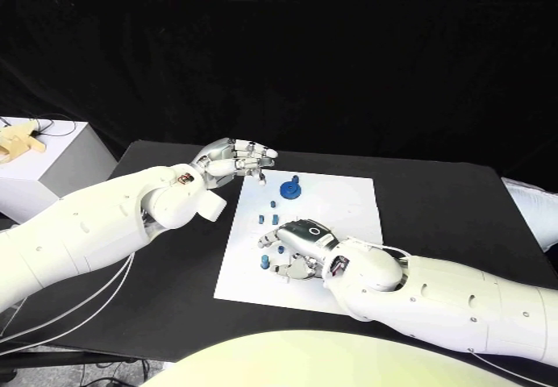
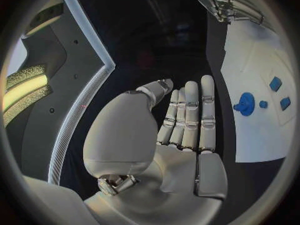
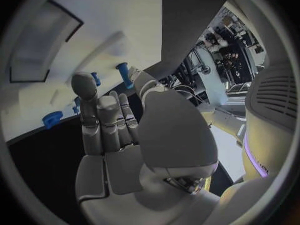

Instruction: Assemble the parts on the task board

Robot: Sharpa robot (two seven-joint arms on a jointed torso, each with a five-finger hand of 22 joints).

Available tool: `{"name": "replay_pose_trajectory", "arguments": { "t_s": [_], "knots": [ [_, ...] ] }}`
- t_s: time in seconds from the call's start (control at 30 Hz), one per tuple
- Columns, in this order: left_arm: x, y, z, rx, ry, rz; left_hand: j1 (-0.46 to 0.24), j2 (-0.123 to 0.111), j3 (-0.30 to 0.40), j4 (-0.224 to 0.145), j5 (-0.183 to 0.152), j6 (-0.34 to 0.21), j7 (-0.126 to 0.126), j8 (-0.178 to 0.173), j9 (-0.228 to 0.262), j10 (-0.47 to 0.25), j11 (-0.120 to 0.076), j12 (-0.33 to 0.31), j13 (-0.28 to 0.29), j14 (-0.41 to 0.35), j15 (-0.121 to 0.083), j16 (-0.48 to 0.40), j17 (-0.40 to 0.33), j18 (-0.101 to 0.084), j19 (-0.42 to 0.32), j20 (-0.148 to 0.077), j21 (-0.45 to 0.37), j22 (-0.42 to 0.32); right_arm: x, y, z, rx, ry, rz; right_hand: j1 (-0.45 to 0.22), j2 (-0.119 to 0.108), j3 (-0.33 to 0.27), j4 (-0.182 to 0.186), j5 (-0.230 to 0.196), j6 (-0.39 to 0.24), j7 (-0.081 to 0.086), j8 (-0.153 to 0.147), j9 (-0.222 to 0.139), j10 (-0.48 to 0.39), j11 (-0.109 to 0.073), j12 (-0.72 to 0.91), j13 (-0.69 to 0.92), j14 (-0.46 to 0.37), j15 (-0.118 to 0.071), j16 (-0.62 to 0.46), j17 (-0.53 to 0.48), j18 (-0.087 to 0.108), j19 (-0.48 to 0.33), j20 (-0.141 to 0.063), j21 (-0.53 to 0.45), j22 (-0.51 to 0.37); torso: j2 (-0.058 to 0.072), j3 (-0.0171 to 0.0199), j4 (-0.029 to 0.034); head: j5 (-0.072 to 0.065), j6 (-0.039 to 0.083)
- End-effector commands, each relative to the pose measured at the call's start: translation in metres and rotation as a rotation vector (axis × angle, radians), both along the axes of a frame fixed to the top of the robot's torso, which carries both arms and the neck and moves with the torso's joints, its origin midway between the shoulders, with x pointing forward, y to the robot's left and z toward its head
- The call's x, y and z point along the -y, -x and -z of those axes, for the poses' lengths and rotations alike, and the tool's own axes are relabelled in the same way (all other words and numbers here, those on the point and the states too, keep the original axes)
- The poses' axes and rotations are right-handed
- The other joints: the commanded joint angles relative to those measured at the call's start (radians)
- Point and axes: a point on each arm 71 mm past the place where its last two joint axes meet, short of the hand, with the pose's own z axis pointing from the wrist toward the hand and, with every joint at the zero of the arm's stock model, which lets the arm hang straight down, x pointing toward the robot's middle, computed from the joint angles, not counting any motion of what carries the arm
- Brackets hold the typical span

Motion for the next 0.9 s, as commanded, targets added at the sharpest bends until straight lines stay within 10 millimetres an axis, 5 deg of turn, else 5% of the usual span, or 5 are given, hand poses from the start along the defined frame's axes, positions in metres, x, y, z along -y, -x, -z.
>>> {"name": "replay_pose_trajectory", "arguments": {
  "t_s": [0.03,0.27,0.5,0.67,0.9],
  "knots": [
    [0.001,0.001,0.000,-0.006,0.014,0.015,0.003,0.006,-0.007,0.000,-0.001,0.002,0.006,0.006,-0.002,0.001,0.006,-0.006,-0.001,-0.002,0.004,-0.006,-0.001,0.015,0.005,0.000,-0.004,-0.001,0.016,-0.007,-0.012,-0.043,-0.158,0.082,0.010,0.007,0.002,0.014,0.007,0.004,0.013,-0.004,-0.002,0.049,-0.015,0.040,0.006,0.012,-0.011,0.012,0.013,0.009,0.015,-0.009,0.034,0.014,-0.002,-0.0007,-0.0018,-0.008,0.000],
    [-0.002,0.002,0.003,-0.010,0.013,0.000,0.002,0.006,-0.008,0.001,-0.001,0.001,0.007,0.006,-0.002,0.001,0.006,-0.006,-0.001,-0.002,0.004,-0.006,-0.001,0.014,0.005,0.000,-0.005,-0.002,0.081,-0.037,-0.030,-0.291,-0.277,0.348,-0.037,-0.010,0.117,0.067,0.009,0.101,0.014,0.021,-0.008,0.243,-0.032,0.089,0.000,0.039,-0.027,0.016,0.014,0.002,0.041,-0.024,0.063,0.024,-0.007,-0.0004,-0.0073,-0.031,0.000],
    [-0.004,0.006,0.011,-0.017,0.018,-0.018,0.002,0.006,-0.008,0.001,0.000,0.000,0.007,0.005,-0.003,0.002,0.006,-0.006,-0.001,-0.002,0.004,-0.006,-0.001,0.015,0.005,0.000,-0.006,-0.003,0.148,-0.049,-0.037,-0.463,-0.214,0.493,-0.117,-0.052,0.127,0.115,0.010,0.163,-0.044,0.062,0.009,0.476,-0.101,0.296,0.181,0.113,-0.082,0.107,0.178,-0.033,0.110,-0.073,0.296,0.135,-0.017,0.0032,-0.0155,-0.067,0.000],
    [-0.004,0.010,0.016,-0.023,0.022,-0.020,0.003,0.007,-0.008,0.002,0.000,-0.001,0.007,0.005,-0.004,0.003,0.006,-0.005,-0.001,-0.002,0.004,-0.006,-0.001,0.015,0.006,0.000,-0.006,-0.003,0.177,-0.045,-0.035,-0.508,-0.111,0.534,-0.182,-0.032,0.079,0.186,0.047,0.158,-0.055,0.106,0.046,0.565,-0.109,1.056,1.092,0.170,-0.081,0.272,0.469,-0.065,0.139,-0.088,0.515,0.257,-0.022,0.0067,-0.0188,-0.077,0.000],
    [-0.003,0.014,0.020,-0.031,0.025,-0.019,0.003,0.007,-0.008,0.002,0.000,-0.001,0.007,0.005,-0.004,0.003,0.006,-0.005,-0.001,-0.002,0.004,-0.006,-0.001,0.015,0.006,0.000,-0.006,-0.003,0.201,-0.034,-0.032,-0.486,0.038,0.570,-0.248,-0.016,-0.001,0.221,0.053,0.165,-0.065,0.160,0.088,0.667,-0.114,1.257,1.372,0.201,-0.090,0.362,0.660,-0.090,0.155,-0.085,0.676,0.341,-0.026,0.0091,-0.0224,-0.085,0.000]
  ]
}}
